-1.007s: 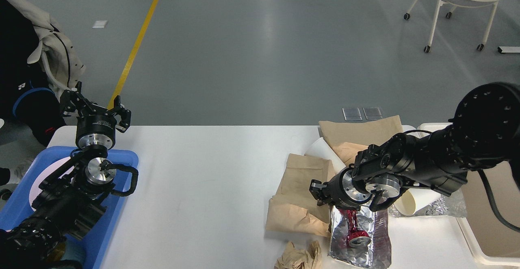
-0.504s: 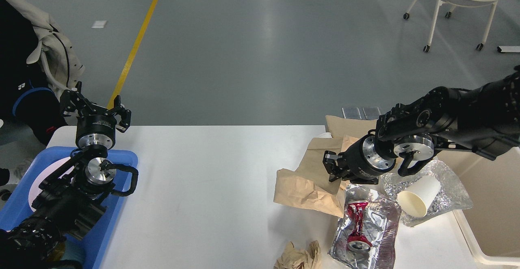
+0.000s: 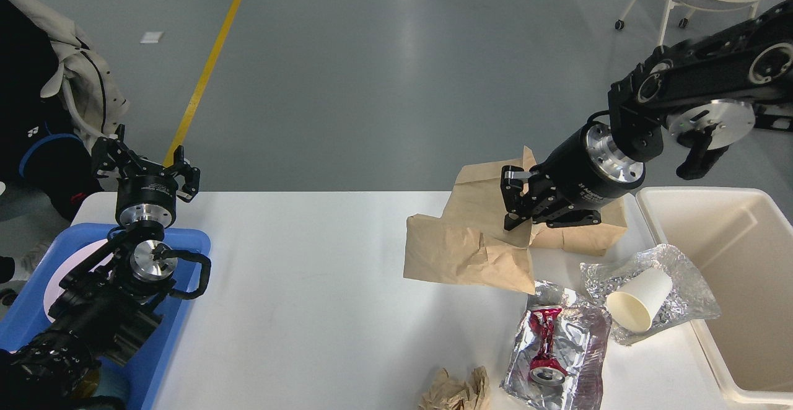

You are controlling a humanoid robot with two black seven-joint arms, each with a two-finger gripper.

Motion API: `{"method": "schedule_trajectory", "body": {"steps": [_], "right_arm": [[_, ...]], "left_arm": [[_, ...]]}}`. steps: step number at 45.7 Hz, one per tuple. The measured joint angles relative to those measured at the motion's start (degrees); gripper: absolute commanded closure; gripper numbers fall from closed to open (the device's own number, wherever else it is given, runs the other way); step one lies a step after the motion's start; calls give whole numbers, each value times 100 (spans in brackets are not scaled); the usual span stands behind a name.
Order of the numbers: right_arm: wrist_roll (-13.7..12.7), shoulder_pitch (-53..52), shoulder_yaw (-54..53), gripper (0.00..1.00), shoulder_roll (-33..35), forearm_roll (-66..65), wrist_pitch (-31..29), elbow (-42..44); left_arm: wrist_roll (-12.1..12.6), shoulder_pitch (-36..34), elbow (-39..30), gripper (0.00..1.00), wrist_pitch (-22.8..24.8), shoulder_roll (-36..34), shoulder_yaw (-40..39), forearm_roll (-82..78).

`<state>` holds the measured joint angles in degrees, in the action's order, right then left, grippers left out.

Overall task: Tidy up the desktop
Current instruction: 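Carry the paper bag into the white bin and release it, then raise the right gripper up out of the white bin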

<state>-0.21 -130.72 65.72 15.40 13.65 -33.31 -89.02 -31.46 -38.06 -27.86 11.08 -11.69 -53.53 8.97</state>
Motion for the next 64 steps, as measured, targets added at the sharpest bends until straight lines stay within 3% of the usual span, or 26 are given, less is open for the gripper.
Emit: {"method": "schedule_trajectory", "body": {"steps": [7, 17, 26, 37, 46, 53, 54, 55, 56, 64], "right_arm": [[-12, -101, 254, 100, 79, -387, 37, 35], [-14, 609, 1062, 100, 367, -706, 619, 601], [-14, 1931, 1413, 100, 1151, -715, 1091, 1799], [-15, 4142, 1283, 100, 1887, -550, 2125, 3607], [-33, 6184, 1043, 100, 1982, 167, 2876, 5449], [-59, 7117, 959, 100, 1903, 572, 3231, 6239], [-61, 7206, 952, 81, 1887, 587, 3266, 6285], [-65, 7289, 944, 34, 1874, 599, 3302, 6320], [-70, 7368, 935, 0, 1862, 609, 3344, 6347], [-76, 7564, 935, 0, 1810, 534, 3510, 6370]], "left_arm": [[0, 0, 0, 2, 0, 0, 0, 0], [0, 0, 0, 2, 0, 0, 0, 0], [0, 0, 0, 2, 0, 0, -1, 0], [0, 0, 0, 2, 0, 0, -4, 1], [0, 0, 0, 2, 0, 0, -4, 1], [0, 0, 0, 2, 0, 0, -4, 3], [0, 0, 0, 2, 0, 0, -4, 3], [0, 0, 0, 2, 0, 0, -4, 2], [0, 0, 0, 2, 0, 0, -4, 3], [0, 0, 0, 2, 0, 0, -4, 3]]}}
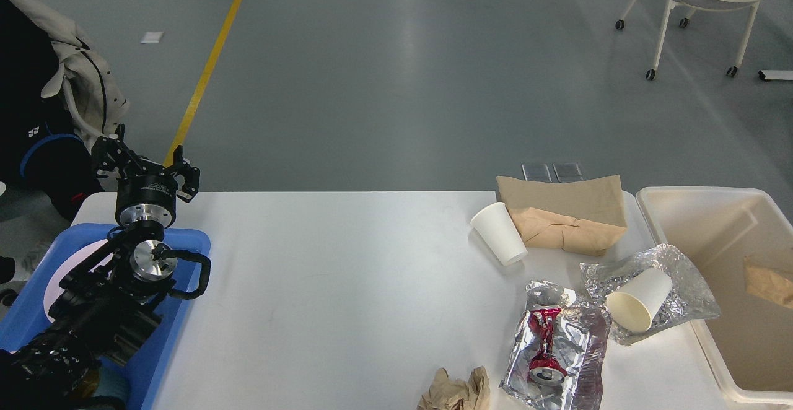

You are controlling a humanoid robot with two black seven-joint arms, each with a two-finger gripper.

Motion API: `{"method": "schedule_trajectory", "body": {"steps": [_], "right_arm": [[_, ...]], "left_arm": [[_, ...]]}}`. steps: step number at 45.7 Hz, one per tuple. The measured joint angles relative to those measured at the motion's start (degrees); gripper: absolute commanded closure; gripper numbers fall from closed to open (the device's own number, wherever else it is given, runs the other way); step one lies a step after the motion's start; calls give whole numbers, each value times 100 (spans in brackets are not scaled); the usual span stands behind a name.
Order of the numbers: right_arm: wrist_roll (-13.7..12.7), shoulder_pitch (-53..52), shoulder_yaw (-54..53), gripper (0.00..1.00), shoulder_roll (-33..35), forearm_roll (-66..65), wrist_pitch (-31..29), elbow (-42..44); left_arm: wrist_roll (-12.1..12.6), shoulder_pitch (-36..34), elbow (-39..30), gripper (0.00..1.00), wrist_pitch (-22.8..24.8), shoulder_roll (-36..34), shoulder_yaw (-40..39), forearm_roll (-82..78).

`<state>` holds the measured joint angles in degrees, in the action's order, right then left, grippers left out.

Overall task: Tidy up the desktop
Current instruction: 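Raise the right gripper up out of the white bin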

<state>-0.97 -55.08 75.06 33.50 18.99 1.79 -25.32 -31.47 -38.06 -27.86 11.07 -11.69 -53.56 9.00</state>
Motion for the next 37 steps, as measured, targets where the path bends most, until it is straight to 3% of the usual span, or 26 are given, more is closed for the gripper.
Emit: {"method": "schedule_trajectory", "body": {"steps": [21, 37], "right_arm": [[0, -125, -17, 0, -129, -54, -70, -175], [13, -1998, -677, 0, 93, -74, -109, -1334]], "left_arm": [[0, 0, 0, 2, 0, 0, 0, -3], [0, 0, 0, 2, 0, 0, -1, -3]]}}
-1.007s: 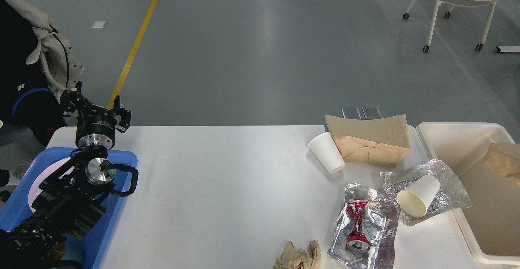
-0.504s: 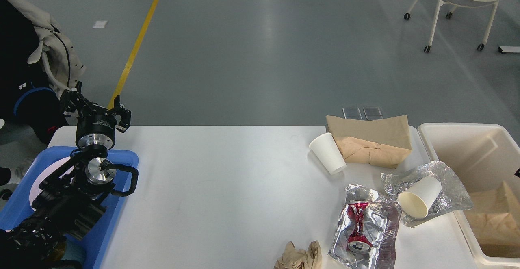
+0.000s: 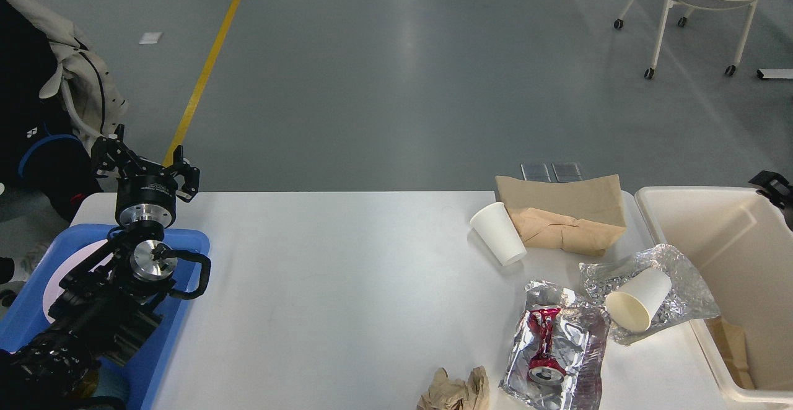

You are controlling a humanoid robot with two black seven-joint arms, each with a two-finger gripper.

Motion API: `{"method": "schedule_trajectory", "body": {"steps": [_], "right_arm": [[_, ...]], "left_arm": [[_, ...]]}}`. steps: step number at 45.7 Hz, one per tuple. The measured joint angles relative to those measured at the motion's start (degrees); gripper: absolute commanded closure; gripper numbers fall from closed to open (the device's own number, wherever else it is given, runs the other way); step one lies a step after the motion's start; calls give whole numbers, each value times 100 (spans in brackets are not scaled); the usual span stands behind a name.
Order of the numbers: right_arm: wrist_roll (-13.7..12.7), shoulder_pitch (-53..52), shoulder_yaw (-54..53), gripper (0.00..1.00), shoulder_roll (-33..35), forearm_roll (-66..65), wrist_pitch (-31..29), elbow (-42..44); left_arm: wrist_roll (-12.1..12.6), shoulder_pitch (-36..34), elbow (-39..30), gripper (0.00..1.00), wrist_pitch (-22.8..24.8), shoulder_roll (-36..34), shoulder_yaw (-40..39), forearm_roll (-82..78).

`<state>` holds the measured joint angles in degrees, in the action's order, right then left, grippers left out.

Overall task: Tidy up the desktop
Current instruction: 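Raise the right gripper up out of the white bin, then move the right gripper to the flat brown paper bag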

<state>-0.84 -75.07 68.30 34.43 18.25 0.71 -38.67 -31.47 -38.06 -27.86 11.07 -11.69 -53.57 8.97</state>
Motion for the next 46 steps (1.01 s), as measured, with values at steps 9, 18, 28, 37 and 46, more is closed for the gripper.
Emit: {"method": "schedule_trajectory", "body": {"steps": [9, 18, 28, 37, 46], "right_arm": [[1, -1548, -299, 0, 41, -326, -142, -1758], [16, -3139, -10, 0, -191, -1623, -1069, -3522], [10, -4458, 117, 0, -883, -1826, -2115, -5066], [-20, -5019, 76, 0, -1337, -1824, -2517, -5576], [-61, -5055, 63, 0, -1425, -1833, -2481, -5595]], "left_arm": [[0, 0, 0, 2, 0, 0, -3, 0], [0, 0, 0, 2, 0, 0, -2, 0], [0, 0, 0, 2, 0, 0, 4, 0], [0, 0, 0, 2, 0, 0, 5, 0], [0, 0, 0, 2, 0, 0, 5, 0]]}}
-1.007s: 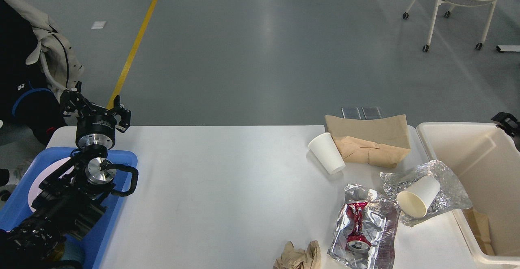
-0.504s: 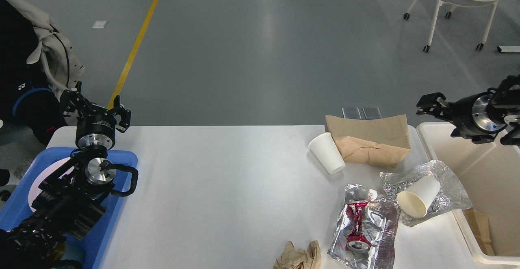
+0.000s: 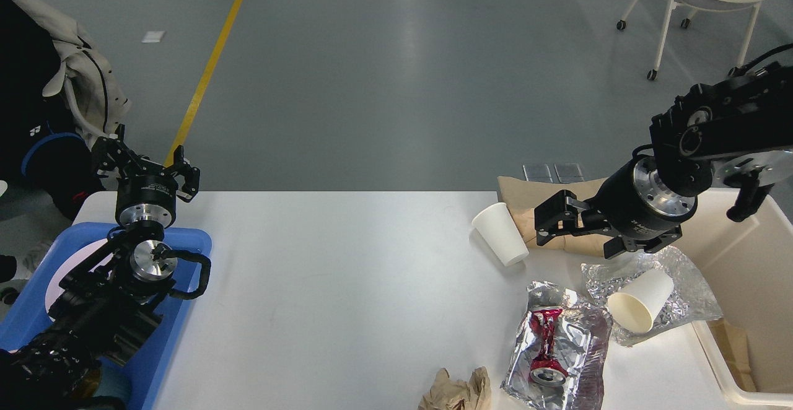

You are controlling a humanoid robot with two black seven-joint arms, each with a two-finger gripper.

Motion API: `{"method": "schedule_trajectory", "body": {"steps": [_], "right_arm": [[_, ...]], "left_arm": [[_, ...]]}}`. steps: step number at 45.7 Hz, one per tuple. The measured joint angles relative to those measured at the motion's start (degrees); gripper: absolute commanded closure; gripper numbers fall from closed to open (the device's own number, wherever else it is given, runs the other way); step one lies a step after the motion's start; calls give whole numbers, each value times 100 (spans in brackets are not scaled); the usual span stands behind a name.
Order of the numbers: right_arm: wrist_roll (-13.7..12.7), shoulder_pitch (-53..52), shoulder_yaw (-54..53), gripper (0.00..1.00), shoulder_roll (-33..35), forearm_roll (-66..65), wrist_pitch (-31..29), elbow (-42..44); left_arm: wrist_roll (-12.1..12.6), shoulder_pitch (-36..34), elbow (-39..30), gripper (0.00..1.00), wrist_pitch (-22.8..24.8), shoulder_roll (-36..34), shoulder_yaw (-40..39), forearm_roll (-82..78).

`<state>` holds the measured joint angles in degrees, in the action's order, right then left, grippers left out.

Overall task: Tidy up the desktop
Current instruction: 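Move the right gripper to the flat brown paper bag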

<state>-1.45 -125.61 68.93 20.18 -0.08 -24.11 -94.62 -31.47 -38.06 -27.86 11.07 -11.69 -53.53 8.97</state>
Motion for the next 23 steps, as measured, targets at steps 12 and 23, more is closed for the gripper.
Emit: {"method": "schedule_trajectory", "body": {"steps": [12, 23], "right_arm": [[-56, 1039, 71, 0, -4, 300, 572, 1102], [-485, 2931, 0, 0, -88, 2968, 1089, 3168]], "left_arm": [[0, 0, 0, 2, 0, 0, -2, 0], [0, 0, 0, 2, 0, 0, -8, 0]]}}
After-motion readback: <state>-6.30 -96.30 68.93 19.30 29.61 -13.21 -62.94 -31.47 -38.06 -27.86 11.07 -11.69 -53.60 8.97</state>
